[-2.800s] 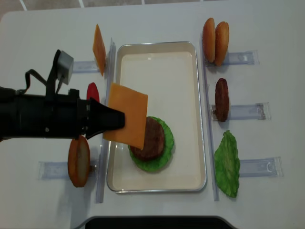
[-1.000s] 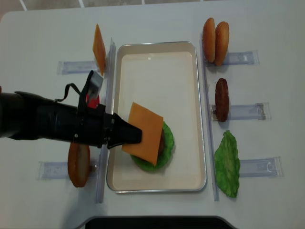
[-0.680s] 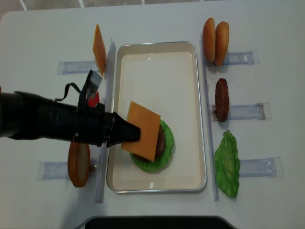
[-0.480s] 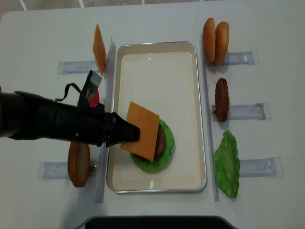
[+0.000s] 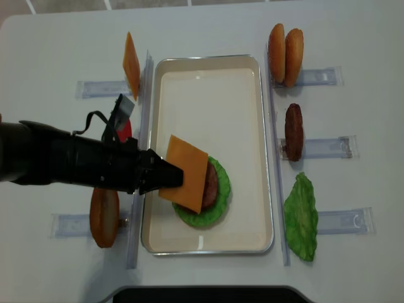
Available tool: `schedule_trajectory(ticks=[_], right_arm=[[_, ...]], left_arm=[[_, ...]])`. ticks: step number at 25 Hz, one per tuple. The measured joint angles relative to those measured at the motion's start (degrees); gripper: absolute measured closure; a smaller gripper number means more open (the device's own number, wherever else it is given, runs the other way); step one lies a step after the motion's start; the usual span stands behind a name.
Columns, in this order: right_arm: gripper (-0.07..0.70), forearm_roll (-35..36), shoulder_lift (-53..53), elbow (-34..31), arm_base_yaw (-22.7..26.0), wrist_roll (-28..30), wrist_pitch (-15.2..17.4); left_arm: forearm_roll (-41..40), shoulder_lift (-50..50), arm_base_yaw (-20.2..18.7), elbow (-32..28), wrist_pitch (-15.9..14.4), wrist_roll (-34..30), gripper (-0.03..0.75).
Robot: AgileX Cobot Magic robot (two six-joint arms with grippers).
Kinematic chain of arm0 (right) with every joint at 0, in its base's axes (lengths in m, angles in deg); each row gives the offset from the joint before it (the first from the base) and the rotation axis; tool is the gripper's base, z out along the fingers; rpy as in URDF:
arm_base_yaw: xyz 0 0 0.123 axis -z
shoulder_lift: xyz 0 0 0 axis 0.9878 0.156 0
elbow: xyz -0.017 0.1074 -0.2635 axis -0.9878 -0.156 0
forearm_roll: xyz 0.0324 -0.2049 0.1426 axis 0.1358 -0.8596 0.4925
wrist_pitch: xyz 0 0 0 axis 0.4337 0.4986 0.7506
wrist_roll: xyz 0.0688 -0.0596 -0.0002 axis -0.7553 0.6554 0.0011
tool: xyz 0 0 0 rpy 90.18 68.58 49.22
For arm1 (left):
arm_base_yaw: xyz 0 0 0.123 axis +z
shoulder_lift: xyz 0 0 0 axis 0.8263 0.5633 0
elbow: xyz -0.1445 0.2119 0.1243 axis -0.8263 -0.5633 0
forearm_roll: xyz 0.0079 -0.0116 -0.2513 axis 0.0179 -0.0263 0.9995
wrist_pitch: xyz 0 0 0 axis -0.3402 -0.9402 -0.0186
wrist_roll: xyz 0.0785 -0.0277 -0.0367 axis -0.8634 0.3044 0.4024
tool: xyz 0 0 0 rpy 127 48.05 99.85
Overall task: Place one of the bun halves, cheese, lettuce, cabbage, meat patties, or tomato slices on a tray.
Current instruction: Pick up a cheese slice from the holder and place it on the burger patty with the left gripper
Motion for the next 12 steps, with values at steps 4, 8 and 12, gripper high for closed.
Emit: schedule_trajectory(ticks=[4,8,12], right_arm=[[0.397,0.0,0.0,0.0,0.0,0.0,0.0],[0.397,0.0,0.0,0.0,0.0,0.0,0.0],[0.397,0.0,0.0,0.0,0.0,0.0,0.0]], left_arm=[[0.0,0.4,0.0,0.0,-0.2,-0.7,0.686],[0.5,2.5,0.0,0.0,-1.8,-1.8,0.686],[2.0,4.0,0.0,0.0,-1.8,-2.8,0.686]])
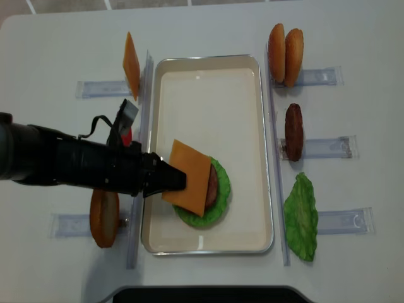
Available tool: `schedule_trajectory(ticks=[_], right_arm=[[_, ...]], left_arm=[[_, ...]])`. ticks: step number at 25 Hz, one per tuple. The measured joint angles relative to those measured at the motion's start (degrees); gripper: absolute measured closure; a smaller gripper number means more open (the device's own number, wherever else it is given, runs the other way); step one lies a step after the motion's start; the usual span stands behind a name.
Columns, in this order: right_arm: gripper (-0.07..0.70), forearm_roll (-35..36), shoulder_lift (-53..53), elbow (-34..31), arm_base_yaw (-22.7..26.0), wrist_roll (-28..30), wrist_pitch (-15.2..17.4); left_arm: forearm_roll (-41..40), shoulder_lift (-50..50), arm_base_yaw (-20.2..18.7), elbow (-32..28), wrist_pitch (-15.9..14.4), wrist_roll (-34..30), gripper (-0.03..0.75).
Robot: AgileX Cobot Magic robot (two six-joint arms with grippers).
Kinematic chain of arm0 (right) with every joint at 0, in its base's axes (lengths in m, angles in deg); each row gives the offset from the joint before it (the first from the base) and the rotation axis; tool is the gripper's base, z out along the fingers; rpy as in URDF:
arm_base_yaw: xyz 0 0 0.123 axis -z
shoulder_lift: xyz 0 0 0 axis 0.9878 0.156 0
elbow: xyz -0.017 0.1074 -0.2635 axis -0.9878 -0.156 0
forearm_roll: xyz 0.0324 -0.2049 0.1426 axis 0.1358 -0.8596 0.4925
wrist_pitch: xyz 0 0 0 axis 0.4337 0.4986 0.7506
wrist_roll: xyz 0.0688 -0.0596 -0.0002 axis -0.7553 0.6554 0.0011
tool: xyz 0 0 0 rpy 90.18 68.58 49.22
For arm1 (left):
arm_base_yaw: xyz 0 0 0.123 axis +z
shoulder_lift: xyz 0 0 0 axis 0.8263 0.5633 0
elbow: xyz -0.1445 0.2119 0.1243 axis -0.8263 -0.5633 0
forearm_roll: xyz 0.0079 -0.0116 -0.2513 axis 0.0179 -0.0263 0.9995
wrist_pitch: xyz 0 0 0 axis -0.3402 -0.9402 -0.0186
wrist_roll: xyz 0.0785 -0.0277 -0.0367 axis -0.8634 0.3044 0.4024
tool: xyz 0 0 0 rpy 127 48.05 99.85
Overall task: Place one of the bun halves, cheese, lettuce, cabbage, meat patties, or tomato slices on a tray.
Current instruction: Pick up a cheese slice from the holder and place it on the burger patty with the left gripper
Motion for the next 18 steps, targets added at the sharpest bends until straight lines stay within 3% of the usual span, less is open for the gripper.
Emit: schedule_trajectory(ticks=[4,9,18], right_arm=[[0.397,0.0,0.0,0.0,0.0,0.0,0.0],[0.397,0.0,0.0,0.0,0.0,0.0,0.0],[0.397,0.0,0.0,0.0,0.0,0.0,0.0]], left_arm=[[0.4,0.3,0.0,0.0,-0.2,-0.9,0.686],[2.6,0.3,0.0,0.0,-3.4,-2.6,0.686],[4.4,0.7,0.0,0.0,-4.1,-3.8,0.686]])
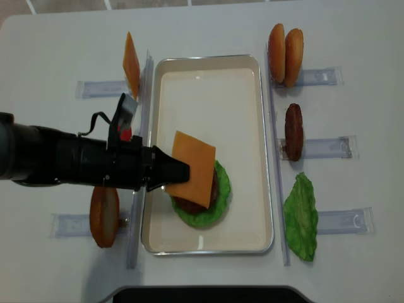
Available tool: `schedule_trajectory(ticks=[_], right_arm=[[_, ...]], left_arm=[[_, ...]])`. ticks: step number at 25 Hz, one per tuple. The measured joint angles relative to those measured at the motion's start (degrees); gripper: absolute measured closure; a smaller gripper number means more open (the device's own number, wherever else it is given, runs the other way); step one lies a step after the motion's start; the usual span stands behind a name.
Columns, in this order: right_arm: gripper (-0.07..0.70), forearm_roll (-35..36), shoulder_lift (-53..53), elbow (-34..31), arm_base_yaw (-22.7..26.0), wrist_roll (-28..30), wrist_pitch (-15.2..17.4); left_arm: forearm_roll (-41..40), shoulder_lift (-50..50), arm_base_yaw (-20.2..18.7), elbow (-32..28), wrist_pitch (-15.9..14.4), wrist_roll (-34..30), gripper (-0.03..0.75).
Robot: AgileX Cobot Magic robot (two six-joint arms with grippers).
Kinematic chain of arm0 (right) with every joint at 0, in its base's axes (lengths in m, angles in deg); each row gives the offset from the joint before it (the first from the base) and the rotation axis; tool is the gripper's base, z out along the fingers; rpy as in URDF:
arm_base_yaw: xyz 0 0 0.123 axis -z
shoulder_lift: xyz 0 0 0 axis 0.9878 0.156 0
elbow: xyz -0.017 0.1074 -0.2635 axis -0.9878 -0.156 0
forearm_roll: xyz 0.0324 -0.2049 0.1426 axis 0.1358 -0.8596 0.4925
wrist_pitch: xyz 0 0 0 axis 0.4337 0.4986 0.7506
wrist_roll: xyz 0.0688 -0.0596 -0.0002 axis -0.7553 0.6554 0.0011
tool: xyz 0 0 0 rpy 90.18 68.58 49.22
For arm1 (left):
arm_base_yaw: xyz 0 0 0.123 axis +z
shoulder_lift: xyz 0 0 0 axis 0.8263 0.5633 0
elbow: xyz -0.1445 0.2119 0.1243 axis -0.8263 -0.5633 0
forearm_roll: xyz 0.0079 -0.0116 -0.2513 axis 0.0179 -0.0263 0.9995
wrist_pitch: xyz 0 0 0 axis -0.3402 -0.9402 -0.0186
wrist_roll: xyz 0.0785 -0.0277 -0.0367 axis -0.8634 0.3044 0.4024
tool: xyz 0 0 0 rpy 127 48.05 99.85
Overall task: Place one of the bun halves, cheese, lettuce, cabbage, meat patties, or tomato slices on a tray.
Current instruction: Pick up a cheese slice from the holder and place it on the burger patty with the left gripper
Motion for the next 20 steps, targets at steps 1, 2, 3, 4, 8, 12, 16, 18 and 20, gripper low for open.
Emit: schedule_trajectory(ticks=[1,2,3,4,8,12,16,18,20], right_arm=[[0.397,0.0,0.0,0.0,0.0,0.0,0.0],[0.397,0.0,0.0,0.0,0.0,0.0,0.0],[0.397,0.0,0.0,0.0,0.0,0.0,0.0],[0.397,0.0,0.0,0.0,0.0,0.0,0.0],[0.397,0.0,0.0,0.0,0.0,0.0,0.0],[0.397,0.0,0.0,0.0,0.0,0.0,0.0],[0.397,0.0,0.0,0.0,0.0,0.0,0.0],[0.397,0.0,0.0,0.0,0.0,0.0,0.0],[0.397,0.0,0.0,0.0,0.0,0.0,0.0]], left_arm=[[0.7,0.4,0.0,0.0,-0.4,-0.4,0.686],[1.1,0.9,0.0,0.0,-0.7,-0.5,0.686],[1.4,1.3,0.0,0.0,-0.7,-0.7,0.686],[1.6,1.8,0.0,0.0,-0.8,-0.7,0.686],[2.4,2.6,0.0,0.0,-1.4,-1.8,0.686],[3.5,2.6,0.0,0.0,-2.6,-2.1,0.686],[3.5,3.0,0.0,0.0,-2.7,-2.1,0.686],[3.4,3.3,0.0,0.0,-2.7,-2.1,0.686],[3.4,3.3,0.0,0.0,-2.7,-2.1,0.686]])
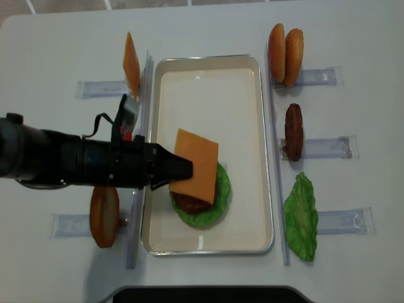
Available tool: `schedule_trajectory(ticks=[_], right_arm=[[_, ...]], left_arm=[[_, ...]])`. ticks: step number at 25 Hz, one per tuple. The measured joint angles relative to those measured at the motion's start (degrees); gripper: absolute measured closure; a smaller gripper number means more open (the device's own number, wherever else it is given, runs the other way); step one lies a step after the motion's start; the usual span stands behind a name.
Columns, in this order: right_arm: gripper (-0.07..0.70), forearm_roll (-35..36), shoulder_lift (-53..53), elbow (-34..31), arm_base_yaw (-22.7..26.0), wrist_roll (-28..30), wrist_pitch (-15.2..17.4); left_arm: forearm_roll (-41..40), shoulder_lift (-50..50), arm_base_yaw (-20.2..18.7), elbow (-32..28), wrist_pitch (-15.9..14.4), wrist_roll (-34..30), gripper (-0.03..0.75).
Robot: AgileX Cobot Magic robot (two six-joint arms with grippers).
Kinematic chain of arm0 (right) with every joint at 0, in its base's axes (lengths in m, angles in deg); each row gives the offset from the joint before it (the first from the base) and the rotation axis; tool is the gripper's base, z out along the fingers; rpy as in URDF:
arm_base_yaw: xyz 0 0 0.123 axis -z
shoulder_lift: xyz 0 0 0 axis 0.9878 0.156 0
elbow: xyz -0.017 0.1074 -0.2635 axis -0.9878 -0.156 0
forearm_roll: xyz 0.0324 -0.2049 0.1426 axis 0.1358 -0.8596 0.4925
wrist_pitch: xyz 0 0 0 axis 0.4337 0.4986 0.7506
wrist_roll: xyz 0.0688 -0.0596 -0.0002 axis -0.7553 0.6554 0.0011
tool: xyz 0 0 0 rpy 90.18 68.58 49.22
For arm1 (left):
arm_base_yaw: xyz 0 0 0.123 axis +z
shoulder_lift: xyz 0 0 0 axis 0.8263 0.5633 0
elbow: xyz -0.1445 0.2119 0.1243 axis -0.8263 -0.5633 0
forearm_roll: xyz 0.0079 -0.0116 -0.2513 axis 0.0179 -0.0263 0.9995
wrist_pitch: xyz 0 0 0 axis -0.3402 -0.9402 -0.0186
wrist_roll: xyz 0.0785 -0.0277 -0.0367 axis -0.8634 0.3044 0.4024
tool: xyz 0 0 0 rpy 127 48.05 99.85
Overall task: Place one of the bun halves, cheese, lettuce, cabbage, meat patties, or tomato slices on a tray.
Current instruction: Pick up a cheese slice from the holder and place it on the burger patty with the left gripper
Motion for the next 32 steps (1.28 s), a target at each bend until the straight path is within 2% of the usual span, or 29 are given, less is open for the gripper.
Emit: schedule_trajectory(ticks=[18,21,28,32], right_arm=[[0.397,0.0,0.0,0.0,0.0,0.0,0.0],[0.397,0.0,0.0,0.0,0.0,0.0,0.0],[0.397,0.0,0.0,0.0,0.0,0.0,0.0],[0.397,0.0,0.0,0.0,0.0,0.0,0.0]], left_arm=[[-2.0,0.0,0.0,0.0,0.1,0.1,0.68],[-2.1,0.0,0.0,0.0,0.1,0.3,0.644],[-2.3,0.0,0.0,0.0,0.8,1.6,0.488],[-2.5,0.0,0.0,0.0,1.5,2.6,0.457]])
